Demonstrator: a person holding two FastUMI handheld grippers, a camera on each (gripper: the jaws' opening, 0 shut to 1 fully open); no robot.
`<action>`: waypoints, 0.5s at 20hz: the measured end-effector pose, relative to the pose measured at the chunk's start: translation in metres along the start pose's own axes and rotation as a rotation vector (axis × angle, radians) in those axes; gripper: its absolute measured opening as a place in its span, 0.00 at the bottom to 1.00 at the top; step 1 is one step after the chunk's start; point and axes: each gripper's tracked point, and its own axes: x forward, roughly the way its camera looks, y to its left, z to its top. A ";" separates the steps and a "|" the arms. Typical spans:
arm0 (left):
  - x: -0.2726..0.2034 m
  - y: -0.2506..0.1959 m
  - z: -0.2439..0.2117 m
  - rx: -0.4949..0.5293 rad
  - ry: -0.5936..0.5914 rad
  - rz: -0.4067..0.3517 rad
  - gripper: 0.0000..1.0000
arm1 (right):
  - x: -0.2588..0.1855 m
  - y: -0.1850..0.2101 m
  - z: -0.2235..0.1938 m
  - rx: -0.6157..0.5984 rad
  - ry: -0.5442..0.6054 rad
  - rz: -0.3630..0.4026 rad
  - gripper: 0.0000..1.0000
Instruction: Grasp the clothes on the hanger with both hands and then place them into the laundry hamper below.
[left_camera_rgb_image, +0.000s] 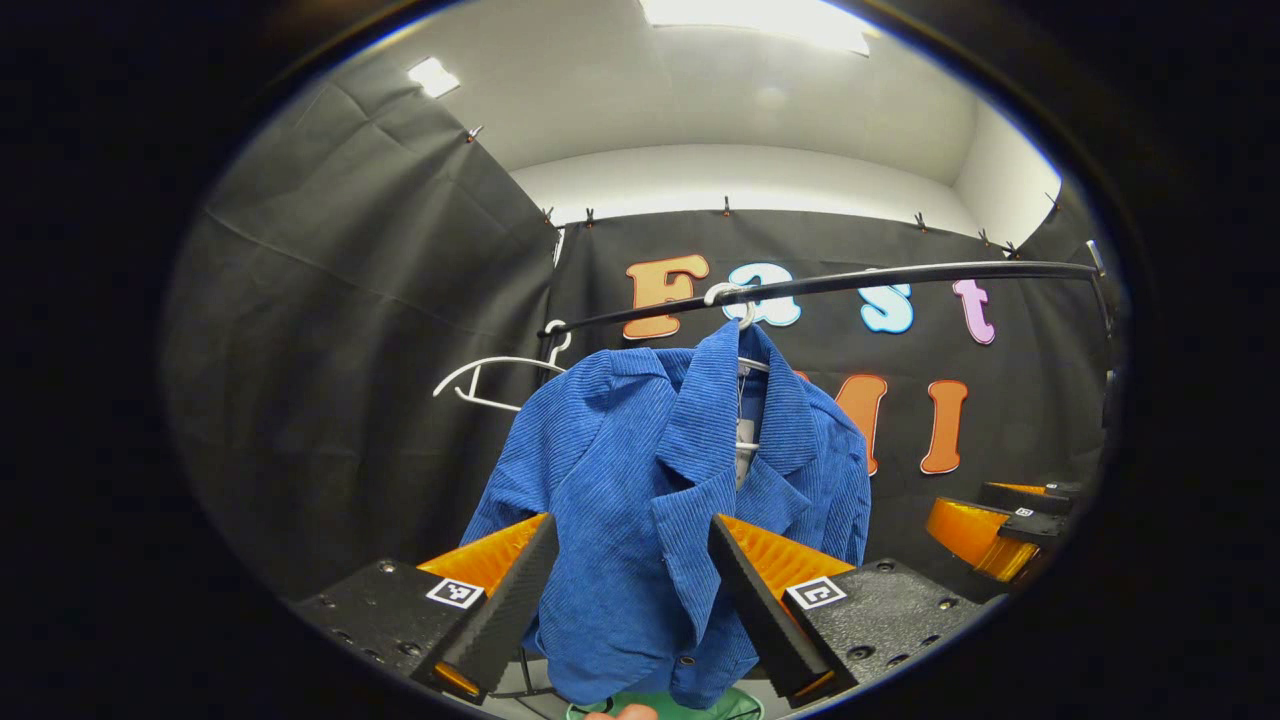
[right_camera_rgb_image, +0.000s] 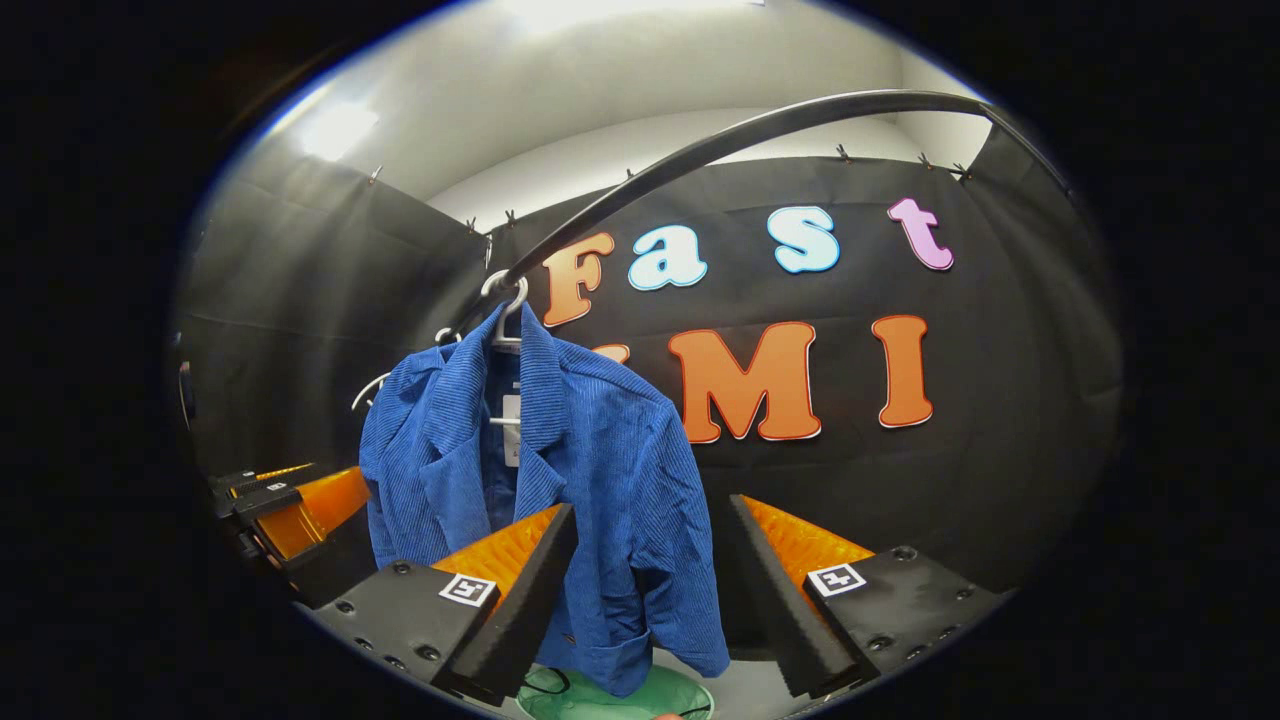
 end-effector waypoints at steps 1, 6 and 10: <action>0.001 -0.001 -0.001 0.001 0.000 0.000 0.92 | 0.000 0.000 0.000 -0.001 0.000 -0.001 0.89; 0.004 -0.004 -0.004 0.003 0.010 -0.010 0.92 | -0.001 -0.001 -0.001 0.006 0.004 -0.017 0.98; 0.006 -0.004 -0.003 0.007 0.008 -0.011 0.98 | 0.000 -0.001 -0.005 0.013 0.016 -0.036 0.98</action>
